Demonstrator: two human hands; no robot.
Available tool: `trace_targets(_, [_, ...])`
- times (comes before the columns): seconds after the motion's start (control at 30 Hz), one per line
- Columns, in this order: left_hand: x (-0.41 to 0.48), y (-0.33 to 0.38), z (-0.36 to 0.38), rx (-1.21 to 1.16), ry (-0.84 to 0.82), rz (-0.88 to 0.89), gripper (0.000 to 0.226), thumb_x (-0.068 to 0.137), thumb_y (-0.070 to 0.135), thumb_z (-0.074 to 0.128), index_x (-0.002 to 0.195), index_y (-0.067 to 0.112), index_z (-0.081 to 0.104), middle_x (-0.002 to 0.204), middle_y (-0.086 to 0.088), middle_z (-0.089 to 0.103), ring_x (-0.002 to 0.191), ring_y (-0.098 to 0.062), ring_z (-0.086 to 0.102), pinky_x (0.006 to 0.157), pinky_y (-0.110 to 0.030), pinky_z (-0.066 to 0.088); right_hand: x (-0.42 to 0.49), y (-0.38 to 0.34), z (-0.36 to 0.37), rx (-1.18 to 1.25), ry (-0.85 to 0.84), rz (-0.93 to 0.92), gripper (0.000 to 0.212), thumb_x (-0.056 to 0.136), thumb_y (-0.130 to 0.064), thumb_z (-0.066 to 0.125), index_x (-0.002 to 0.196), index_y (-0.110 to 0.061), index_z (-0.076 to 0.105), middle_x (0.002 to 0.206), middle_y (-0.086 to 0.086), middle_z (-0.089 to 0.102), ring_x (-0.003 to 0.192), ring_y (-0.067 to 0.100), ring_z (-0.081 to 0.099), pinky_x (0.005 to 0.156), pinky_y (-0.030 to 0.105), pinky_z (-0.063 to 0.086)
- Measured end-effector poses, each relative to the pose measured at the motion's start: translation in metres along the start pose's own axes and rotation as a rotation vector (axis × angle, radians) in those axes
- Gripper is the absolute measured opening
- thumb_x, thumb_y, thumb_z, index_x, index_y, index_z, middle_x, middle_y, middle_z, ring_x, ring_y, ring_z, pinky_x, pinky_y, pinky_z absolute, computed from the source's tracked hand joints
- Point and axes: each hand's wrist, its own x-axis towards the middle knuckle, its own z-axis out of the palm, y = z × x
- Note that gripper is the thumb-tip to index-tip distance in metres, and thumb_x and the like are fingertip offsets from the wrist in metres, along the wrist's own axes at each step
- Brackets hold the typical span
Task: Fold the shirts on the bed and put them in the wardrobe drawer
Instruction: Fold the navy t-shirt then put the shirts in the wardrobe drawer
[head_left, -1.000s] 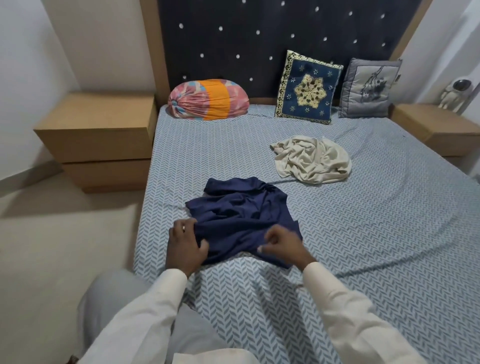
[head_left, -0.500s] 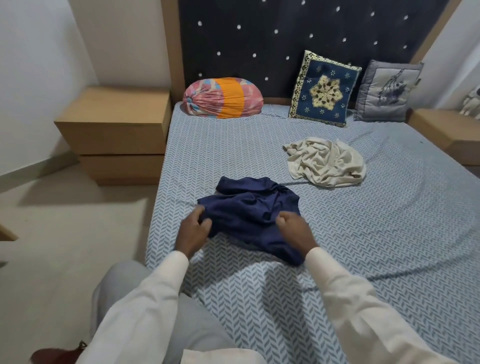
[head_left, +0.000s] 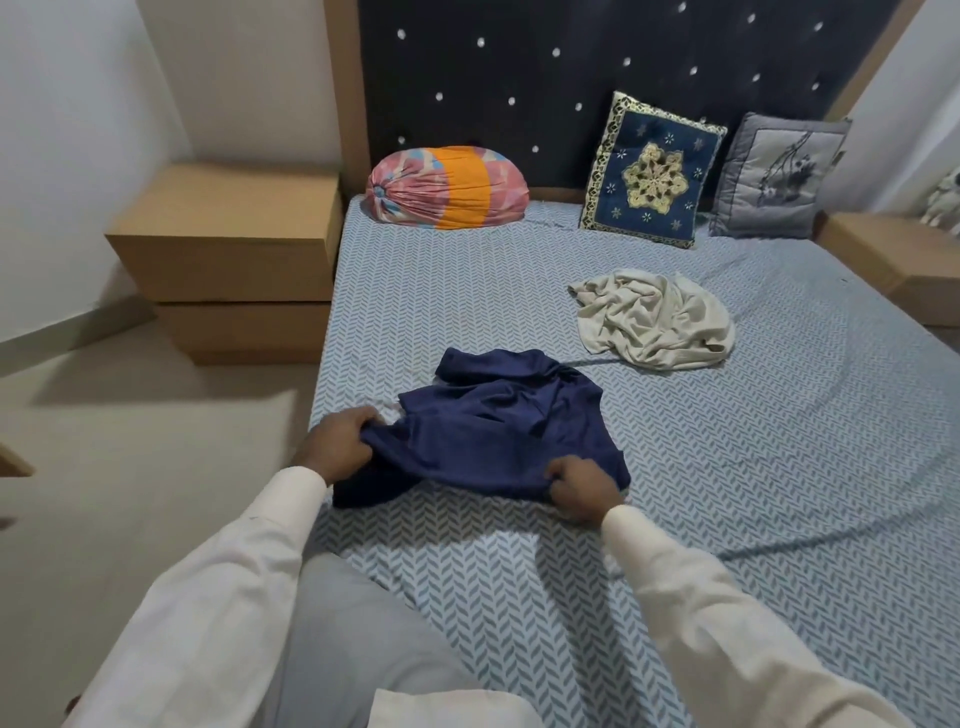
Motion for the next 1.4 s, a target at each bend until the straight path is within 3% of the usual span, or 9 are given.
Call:
trace_targets(0.13, [0.001,0.023,-0.015,-0.012,0.339,0.014,0.045,0.066,-0.002,0.052,0.094,0.030,0.067,0.096,0.003,0.057,0.083,-0.019,0.053,0.070,-0.031,0.044,0.008,0.019,-0.079,0.032,-0.158,0.153,0.023,0.096,-0.020,0.049,0.105,-0.011,0.068,0.114,0.011,0.063,0.116,0.028,0.057,0.085,0.027,0.039])
trace_targets(0.33, [-0.015,0.029,0.037,-0.063,0.143,0.037,0.047,0.064,0.028,0.050,0.109,0.033,0.060,0.091,-0.003,0.071,0.086,-0.029,0.066,0.065,-0.031,0.046,0.005,0.037,-0.095,-0.098,0.473,0.162,0.033,0.076,-0.016,0.059,0.109,-0.022,0.059,0.111,0.008,0.065,0.107,0.031,0.060,0.089,0.040,0.045])
trace_targets(0.53, [-0.043,0.017,0.070,-0.025,0.060,0.073,0.040,0.067,0.035,0.045,0.102,0.024,0.061,0.088,-0.006,0.069,0.080,-0.029,0.063,0.059,-0.029,0.035,0.003,0.022,-0.010,0.091,0.163,-0.238,0.043,0.083,-0.026,0.064,0.125,-0.024,0.054,0.126,0.000,0.055,0.119,0.021,0.052,0.091,0.036,0.048])
trace_targets(0.67, [-0.053,0.013,0.065,-0.048,0.111,0.175,0.041,0.069,0.039,0.047,0.106,0.033,0.065,0.096,0.008,0.068,0.086,-0.019,0.064,0.072,-0.030,0.048,0.021,0.019,0.012,-0.062,0.270,-0.246,0.052,0.088,-0.016,0.057,0.138,-0.028,0.047,0.140,-0.002,0.045,0.128,0.022,0.042,0.083,0.042,0.052])
trace_targets(0.87, [-0.065,0.010,0.052,-0.149,0.285,0.078,0.029,0.067,0.033,0.057,0.094,0.031,0.048,0.058,0.003,0.059,0.058,-0.024,0.056,0.058,-0.033,0.046,0.036,0.021,0.002,-0.269,0.280,-0.171,0.015,0.091,-0.016,0.048,0.106,-0.017,0.050,0.106,0.010,0.063,0.102,0.034,0.059,0.064,0.038,0.041])
trace_targets(1.03, [-0.057,-0.005,0.022,0.132,0.318,0.042,0.018,0.074,0.035,0.058,0.090,0.027,0.055,0.074,0.002,0.063,0.069,-0.027,0.058,0.060,-0.033,0.044,0.026,0.014,-0.039,-0.209,0.357,-0.145,0.021,0.092,-0.021,0.049,0.110,-0.013,0.054,0.102,0.020,0.066,0.094,0.040,0.062,0.069,0.041,0.045])
trace_targets(1.27, [-0.023,-0.008,0.006,0.640,-0.316,-0.325,0.036,0.095,0.030,0.044,0.126,0.020,0.057,0.128,-0.009,0.060,0.115,-0.028,0.059,0.089,-0.033,0.048,0.002,-0.021,-0.064,-0.732,-0.429,0.095,0.049,0.103,-0.032,0.035,0.149,-0.014,0.038,0.156,0.009,0.034,0.141,0.033,0.035,0.113,0.044,0.030])
trace_targets(1.33, [-0.011,-0.001,0.005,0.245,-0.366,-0.528,0.040,0.097,0.020,0.039,0.130,0.002,0.054,0.118,-0.020,0.065,0.107,-0.033,0.065,0.081,-0.036,0.052,-0.001,-0.029,-0.078,-0.705,-0.500,0.096,0.051,0.105,-0.029,0.037,0.153,-0.013,0.030,0.160,0.009,0.026,0.144,0.032,0.030,0.112,0.041,0.030])
trace_targets(1.4, [0.010,0.017,-0.003,-0.593,-0.282,-0.730,0.035,0.099,0.011,0.038,0.121,-0.011,0.055,0.084,-0.025,0.067,0.071,-0.035,0.068,0.059,-0.037,0.053,0.009,-0.034,-0.103,-0.354,-0.440,0.138,0.049,0.103,-0.017,0.045,0.149,-0.007,0.033,0.158,0.013,0.029,0.142,0.031,0.034,0.109,0.033,0.035])
